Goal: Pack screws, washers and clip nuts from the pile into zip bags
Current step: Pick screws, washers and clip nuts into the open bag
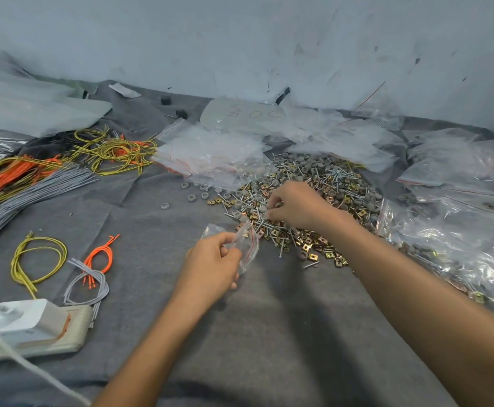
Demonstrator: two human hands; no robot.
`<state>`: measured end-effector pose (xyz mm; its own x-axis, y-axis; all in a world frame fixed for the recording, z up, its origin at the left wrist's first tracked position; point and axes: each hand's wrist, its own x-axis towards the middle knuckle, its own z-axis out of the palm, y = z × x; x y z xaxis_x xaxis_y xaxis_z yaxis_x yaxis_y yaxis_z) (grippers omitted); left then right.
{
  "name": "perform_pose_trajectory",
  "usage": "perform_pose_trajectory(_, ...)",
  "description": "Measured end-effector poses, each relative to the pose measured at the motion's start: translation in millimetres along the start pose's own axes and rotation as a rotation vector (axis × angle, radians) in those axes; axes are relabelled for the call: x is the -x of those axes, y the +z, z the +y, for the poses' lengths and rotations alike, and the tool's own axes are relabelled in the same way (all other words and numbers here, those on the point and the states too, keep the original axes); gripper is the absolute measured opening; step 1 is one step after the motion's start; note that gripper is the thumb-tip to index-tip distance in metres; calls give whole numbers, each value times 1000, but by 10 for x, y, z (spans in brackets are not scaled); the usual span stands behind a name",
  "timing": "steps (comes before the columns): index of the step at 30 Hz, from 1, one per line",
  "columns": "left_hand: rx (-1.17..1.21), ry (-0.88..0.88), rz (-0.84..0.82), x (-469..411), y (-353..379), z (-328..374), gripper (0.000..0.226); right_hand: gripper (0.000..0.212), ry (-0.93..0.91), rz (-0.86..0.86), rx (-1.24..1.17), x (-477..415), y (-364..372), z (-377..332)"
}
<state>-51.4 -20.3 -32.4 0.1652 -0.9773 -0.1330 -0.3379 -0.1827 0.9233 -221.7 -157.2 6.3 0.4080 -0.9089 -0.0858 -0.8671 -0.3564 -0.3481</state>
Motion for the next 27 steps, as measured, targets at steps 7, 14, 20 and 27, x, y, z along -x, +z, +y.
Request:
perform_pose_trajectory(7, -8, -8, -4, -24, -60, -10, 41, 9, -55, -76, 124, -174, 20, -71)
perform_pose_trajectory(14, -8, 3, -14, 17, -66, 25, 48, 11, -89, -140, 180, -115, 12, -80)
perform_pose_trajectory(20, -8, 3, -13, 10, -64, 41, 43, 11, -148, -110, 180, -71, 31, -72)
perform_pose_trajectory(27, -17, 3, -9, -22, -54, 5, 42, 13, -10, -104, -367, 84, -203, 60)
